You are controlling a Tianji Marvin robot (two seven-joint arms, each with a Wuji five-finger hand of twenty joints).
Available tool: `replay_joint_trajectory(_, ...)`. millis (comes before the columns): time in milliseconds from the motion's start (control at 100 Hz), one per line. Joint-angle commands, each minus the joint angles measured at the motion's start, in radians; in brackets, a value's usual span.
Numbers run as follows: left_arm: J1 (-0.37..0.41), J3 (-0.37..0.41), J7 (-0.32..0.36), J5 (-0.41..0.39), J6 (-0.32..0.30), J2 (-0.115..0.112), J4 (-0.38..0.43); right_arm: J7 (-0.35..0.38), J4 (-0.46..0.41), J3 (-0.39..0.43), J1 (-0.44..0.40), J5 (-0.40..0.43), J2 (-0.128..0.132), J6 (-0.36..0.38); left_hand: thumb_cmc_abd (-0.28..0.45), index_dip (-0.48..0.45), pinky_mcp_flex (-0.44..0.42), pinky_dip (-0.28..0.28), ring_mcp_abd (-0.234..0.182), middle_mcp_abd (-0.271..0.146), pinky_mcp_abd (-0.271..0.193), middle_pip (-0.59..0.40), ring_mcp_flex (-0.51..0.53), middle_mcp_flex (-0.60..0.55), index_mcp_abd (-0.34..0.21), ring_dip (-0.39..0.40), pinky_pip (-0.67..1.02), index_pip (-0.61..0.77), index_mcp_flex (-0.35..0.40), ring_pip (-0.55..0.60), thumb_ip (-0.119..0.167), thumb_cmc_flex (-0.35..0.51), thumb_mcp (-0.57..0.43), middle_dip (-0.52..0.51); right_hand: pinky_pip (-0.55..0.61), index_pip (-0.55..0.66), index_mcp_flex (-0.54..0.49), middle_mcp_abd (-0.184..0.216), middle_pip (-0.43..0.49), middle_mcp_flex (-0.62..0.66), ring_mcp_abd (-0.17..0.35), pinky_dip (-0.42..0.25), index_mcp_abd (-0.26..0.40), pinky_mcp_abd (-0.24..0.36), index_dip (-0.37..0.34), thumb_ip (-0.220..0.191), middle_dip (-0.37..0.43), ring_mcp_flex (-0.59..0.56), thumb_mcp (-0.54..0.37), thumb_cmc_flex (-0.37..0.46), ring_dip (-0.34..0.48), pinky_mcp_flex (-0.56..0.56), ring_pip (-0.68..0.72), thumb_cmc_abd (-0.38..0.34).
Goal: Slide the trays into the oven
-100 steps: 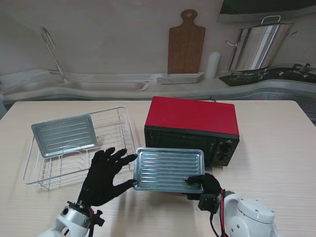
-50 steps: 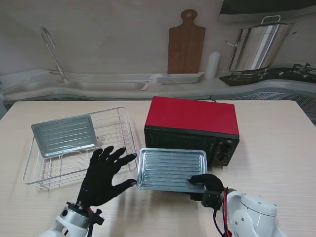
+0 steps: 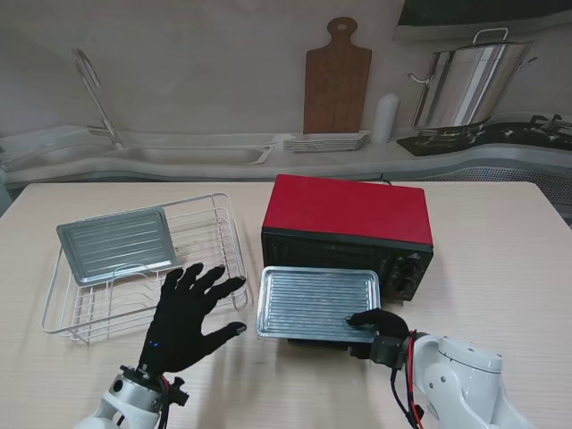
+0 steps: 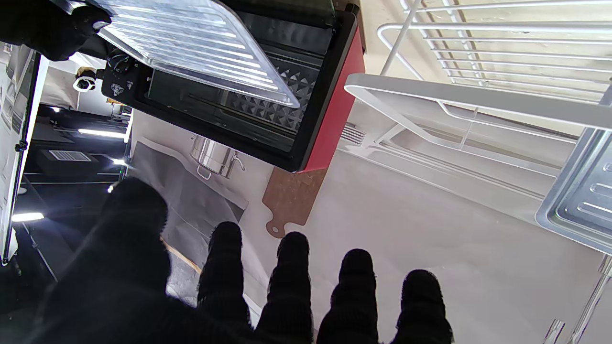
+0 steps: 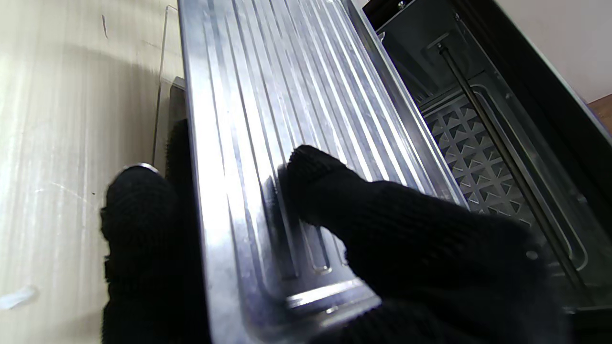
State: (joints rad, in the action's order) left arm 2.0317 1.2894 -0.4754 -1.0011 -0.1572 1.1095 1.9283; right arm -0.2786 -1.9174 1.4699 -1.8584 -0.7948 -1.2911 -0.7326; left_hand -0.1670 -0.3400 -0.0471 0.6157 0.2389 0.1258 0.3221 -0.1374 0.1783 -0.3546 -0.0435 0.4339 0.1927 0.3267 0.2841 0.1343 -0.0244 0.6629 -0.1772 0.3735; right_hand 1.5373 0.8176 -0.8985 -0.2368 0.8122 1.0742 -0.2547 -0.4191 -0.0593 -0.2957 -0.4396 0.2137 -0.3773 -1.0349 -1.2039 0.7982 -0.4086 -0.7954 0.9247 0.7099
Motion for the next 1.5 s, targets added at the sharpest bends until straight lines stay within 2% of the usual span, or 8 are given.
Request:
replay_joint_trajectory(0, 0.005, -0.003, 0.010, 0.000, 0.006, 0.007, 0.004, 0.012, 0.000, -0.001, -0.001, -0.004, -0.011, -0.002, 0.019, -0.009, -0.011, -0.012, -0.023, -0.026, -0.031, -0.005, -0.016, 0.010, -0.029, -0.013, -0.051, 0.003, -0.008, -0.014, 0.016, -0.011, -0.014, -0.018, 0.051, 0.136, -0.036, -0.027, 0.042, -0.007, -0.049, -0.014, 0.062, 0.015, -0.004, -0.011, 0.002, -0.046, -0.023, 0.061, -0.011, -0.022, 0.031, -0.049)
replay_joint_trajectory(410, 0.005, -0.002, 0.012, -0.006, 0.008, 0.005, 0.005, -0.058, 0.000, -0.001, 0.020, -0.024, -0.030, -0.033, 0.018, -0.008, -0.012, -0.015, -0.024, -0.026, -0.031, -0.004, -0.016, 0.009, -0.030, -0.014, -0.051, 0.004, -0.002, -0.015, 0.015, -0.016, -0.021, -0.021, 0.052, 0.146, -0.032, -0.028, 0.048, -0.008, -0.049, -0.014, 0.065, 0.014, 0.004, -0.008, 0.003, -0.053, -0.026, 0.061, -0.011, -0.028, 0.034, -0.048)
replay_joint_trajectory(640, 0.008, 0.016, 0.082, -0.001, -0.033, -0.003, 0.019, -0.081, 0.004, 0.000, 0.037, -0.049, -0.038, -0.058, 0.018, -0.008, -0.008, -0.026, -0.040, -0.033, -0.040, 0.017, -0.008, 0.001, -0.042, -0.034, -0.057, 0.006, 0.024, -0.031, 0.013, -0.014, -0.016, -0.041, 0.053, 0.149, -0.031, -0.028, 0.049, -0.008, -0.047, -0.013, 0.066, 0.015, 0.006, -0.009, 0.004, -0.054, -0.026, 0.062, -0.011, -0.029, 0.033, -0.049)
replay_joint_trajectory(780, -0.037, 0.001, 0.114, 0.004, -0.069, -0.008, 0.004, -0.079, 0.006, -0.001, 0.044, -0.039, -0.040, -0.066, 0.020, -0.007, -0.010, -0.032, -0.043, -0.036, -0.045, 0.020, -0.011, 0.000, -0.045, -0.038, -0.061, 0.001, 0.021, -0.032, 0.013, -0.014, -0.014, -0.045, 0.053, 0.150, -0.031, -0.028, 0.049, -0.008, -0.048, -0.013, 0.064, 0.016, 0.008, -0.009, 0.004, -0.054, -0.026, 0.061, -0.011, -0.030, 0.036, -0.048)
replay_joint_trajectory(1020, -0.116, -0.003, 0.155, -0.044, -0.147, -0.024, -0.031, -0.075, 0.011, 0.006, 0.052, -0.033, -0.042, -0.081, 0.026, -0.005, 0.005, -0.044, -0.056, -0.047, -0.064, 0.020, -0.017, 0.009, -0.051, -0.043, -0.063, -0.006, 0.001, -0.031, 0.015, -0.019, -0.009, -0.045, 0.053, 0.151, -0.030, -0.027, 0.049, -0.008, -0.048, -0.013, 0.063, 0.015, 0.008, -0.009, 0.004, -0.052, -0.024, 0.061, -0.010, -0.031, 0.033, -0.050)
replay_joint_trajectory(1120, -0.142, 0.000, 0.180, -0.039, -0.177, -0.027, -0.042, -0.083, 0.018, 0.011, 0.059, -0.051, -0.046, -0.092, 0.028, -0.005, 0.006, -0.049, -0.057, -0.047, -0.066, 0.016, -0.014, 0.008, -0.052, -0.044, -0.065, -0.005, -0.001, -0.028, 0.015, -0.019, -0.008, -0.044, 0.053, 0.151, -0.031, -0.028, 0.049, -0.008, -0.047, -0.013, 0.064, 0.015, 0.009, -0.010, 0.004, -0.053, -0.024, 0.061, -0.011, -0.031, 0.035, -0.050)
replay_joint_trajectory(1310, -0.185, -0.013, 0.220, -0.042, -0.194, -0.032, -0.048, -0.093, 0.030, 0.016, 0.067, -0.072, -0.048, -0.097, 0.036, -0.006, 0.007, -0.055, -0.059, -0.052, -0.064, 0.015, -0.012, 0.009, -0.054, -0.045, -0.065, -0.003, -0.003, -0.026, 0.015, -0.023, -0.004, -0.045, 0.054, 0.153, -0.032, -0.026, 0.051, -0.008, -0.046, -0.012, 0.066, 0.015, 0.007, -0.010, 0.003, -0.054, -0.024, 0.061, -0.011, -0.031, 0.036, -0.050)
replay_joint_trajectory(1490, -0.206, -0.025, 0.226, -0.043, -0.189, -0.033, -0.050, -0.092, 0.042, 0.019, 0.077, -0.079, -0.047, -0.092, 0.037, -0.006, 0.008, -0.060, -0.058, -0.049, -0.062, 0.015, -0.009, 0.009, -0.050, -0.046, -0.065, -0.005, -0.002, -0.024, 0.017, -0.020, 0.000, -0.046, 0.059, 0.158, -0.032, -0.024, 0.056, -0.008, -0.044, -0.014, 0.069, 0.019, 0.000, -0.011, -0.002, -0.055, -0.022, 0.062, -0.014, -0.030, 0.043, -0.052)
